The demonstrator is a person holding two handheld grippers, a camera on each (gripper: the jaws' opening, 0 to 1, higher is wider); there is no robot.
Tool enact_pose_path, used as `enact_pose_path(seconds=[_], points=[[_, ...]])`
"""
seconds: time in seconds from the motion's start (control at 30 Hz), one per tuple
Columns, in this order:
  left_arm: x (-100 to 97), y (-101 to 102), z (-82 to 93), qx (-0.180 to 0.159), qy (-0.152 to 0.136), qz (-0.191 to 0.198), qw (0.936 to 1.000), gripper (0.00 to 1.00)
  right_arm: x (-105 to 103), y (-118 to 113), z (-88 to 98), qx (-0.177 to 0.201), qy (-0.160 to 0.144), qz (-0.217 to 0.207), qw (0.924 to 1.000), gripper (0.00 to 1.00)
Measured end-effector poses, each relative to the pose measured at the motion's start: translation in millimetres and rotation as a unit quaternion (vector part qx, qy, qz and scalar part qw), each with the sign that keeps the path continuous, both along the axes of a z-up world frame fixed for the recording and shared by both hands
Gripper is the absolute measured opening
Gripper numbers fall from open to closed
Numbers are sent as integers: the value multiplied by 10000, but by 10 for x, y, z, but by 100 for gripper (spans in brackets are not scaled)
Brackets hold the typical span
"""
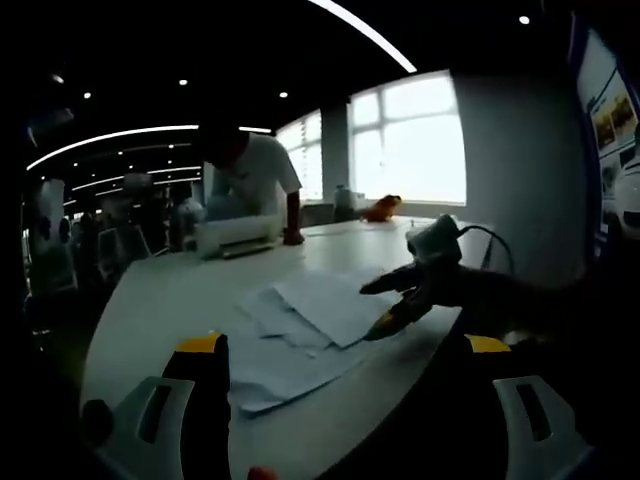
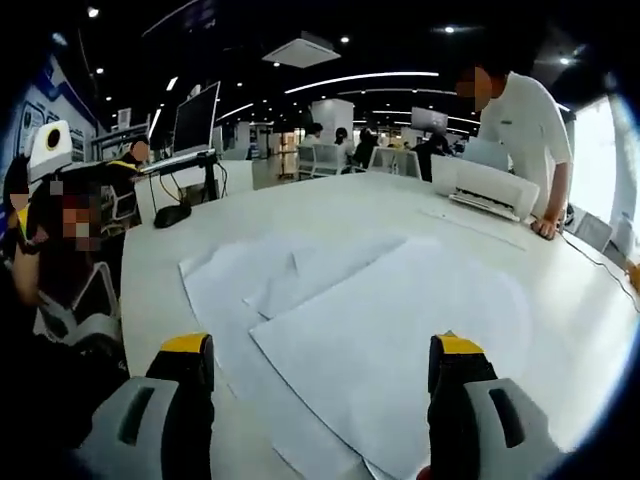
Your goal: Organize the stack of printing papers by aligning and flattening the scattered papers on the table
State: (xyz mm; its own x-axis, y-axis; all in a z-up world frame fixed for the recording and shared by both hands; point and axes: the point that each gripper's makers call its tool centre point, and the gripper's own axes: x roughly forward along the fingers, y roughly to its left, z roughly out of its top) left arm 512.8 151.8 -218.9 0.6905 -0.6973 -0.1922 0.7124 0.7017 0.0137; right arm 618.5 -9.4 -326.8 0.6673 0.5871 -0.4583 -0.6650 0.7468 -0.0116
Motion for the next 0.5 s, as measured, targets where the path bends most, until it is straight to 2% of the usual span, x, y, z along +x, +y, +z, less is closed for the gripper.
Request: enact_pose_path(seconds=[0.5], points=[[-3, 1, 2, -5, -18, -18, 10000, 97, 88, 72, -47, 45, -51, 19, 10000, 83]])
